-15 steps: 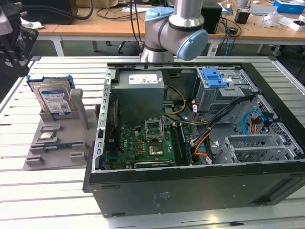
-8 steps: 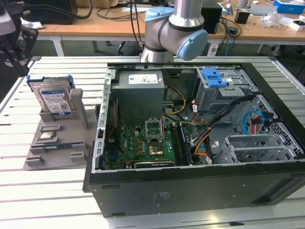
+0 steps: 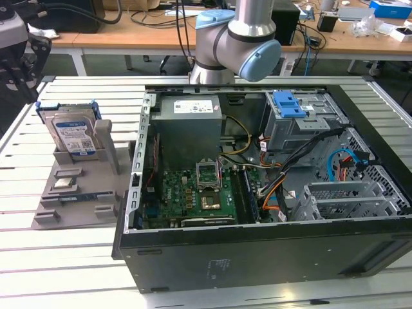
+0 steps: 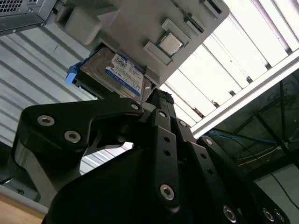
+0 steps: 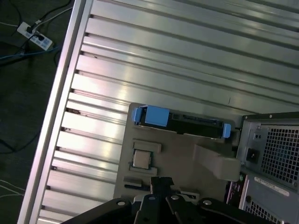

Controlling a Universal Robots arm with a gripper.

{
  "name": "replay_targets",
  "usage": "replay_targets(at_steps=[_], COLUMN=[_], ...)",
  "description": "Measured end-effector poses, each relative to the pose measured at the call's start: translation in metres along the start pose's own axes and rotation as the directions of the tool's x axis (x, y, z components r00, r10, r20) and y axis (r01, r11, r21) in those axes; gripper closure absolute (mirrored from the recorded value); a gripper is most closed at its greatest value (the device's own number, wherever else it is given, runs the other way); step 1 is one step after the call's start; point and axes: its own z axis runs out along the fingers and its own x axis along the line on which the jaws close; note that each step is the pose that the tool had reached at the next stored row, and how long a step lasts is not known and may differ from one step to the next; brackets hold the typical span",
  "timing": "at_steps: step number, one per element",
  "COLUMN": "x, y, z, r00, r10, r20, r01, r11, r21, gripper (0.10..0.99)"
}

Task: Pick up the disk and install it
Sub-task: 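Pick up the disk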

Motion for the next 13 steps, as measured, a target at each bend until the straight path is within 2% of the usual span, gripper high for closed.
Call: replay_targets(at_steps=[8, 13], x=[0.0, 0.0], y=[0.0, 0.0], z=[0.0, 0.0], r00=[0.9966, 0.9906], r10=[-0.083, -0.136], r20=[-0.0034, -0.0054], r01=[0.083, 0.136], r11=[0.9966, 0.9907], r21=[-0.002, -0.004], gripper=[0.98, 0.98])
